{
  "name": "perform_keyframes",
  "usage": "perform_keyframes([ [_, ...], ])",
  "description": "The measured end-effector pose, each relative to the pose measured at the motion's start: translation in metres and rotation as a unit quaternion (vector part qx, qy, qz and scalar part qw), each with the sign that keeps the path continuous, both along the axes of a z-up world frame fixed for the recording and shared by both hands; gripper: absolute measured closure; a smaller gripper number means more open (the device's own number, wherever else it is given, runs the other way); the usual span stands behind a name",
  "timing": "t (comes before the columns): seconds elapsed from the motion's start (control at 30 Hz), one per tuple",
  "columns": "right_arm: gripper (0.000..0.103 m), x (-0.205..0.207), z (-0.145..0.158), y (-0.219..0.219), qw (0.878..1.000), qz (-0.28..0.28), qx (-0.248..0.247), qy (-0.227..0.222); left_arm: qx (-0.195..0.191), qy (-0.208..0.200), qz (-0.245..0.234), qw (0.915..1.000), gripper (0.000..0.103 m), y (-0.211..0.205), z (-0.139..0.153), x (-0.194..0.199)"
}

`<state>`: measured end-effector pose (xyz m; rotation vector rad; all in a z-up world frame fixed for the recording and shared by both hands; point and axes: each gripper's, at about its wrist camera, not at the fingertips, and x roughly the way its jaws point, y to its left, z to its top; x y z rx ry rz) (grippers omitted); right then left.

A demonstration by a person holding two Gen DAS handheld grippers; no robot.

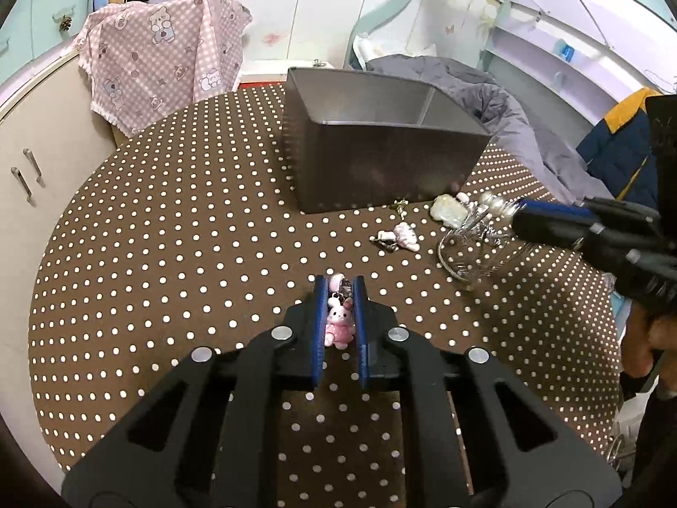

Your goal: Organize jewelry

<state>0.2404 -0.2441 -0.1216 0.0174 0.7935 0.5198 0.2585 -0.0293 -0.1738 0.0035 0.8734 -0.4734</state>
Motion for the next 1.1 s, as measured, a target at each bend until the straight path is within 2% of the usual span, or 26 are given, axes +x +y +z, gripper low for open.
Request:
perform_keyframes([
  [0.1,0.088,0.0,-0.001,0.006,1.0,0.015,-0.023,0.002,-0.006,-0.005,0.001,1.0,0.091,0.002,0.006,-0.001],
  [0.27,0.084,-0.002,-0.048,0.02,0.995,0.029,-0.076,0.054,-0.001,0.0,0.002,1.0,0.091,0.002,0.002,-0.003],
  [0.3,0.077,-0.005,-0.05,0.019,0.996,0.031,-0.063,0.054,0.0,0.001,0.001,1.0,0.091,0.003,0.002,-0.002],
  [0.5,0.077,-0.009,-0.053,0.017,0.996,0.025,-0.069,0.049,0.007,0.002,0.0,1.0,0.091,0.002,0.0,-0.005],
  [0.6,0.078,-0.013,-0.054,0.02,0.995,0.03,-0.093,0.033,0.014,0.004,-0.003,0.9999,0.091,-0.001,-0.004,-0.004],
  [0.63,0.081,-0.014,-0.054,0.022,0.994,0.032,-0.098,0.03,0.016,0.007,-0.006,0.9998,0.091,-0.003,-0.007,-0.004],
  [0.67,0.09,-0.015,-0.052,0.021,0.995,0.03,-0.09,0.032,0.016,0.01,-0.007,0.9998,0.091,-0.004,-0.008,-0.004],
  [0.8,0.09,-0.016,-0.028,-0.003,0.999,0.019,-0.009,0.025,0.004,-0.001,-0.005,1.0,0.091,-0.004,0.001,-0.007],
  [1.1,0.09,-0.013,0.034,-0.03,0.995,0.018,0.095,-0.019,-0.026,-0.039,-0.003,0.9989,0.091,0.007,0.042,-0.007],
])
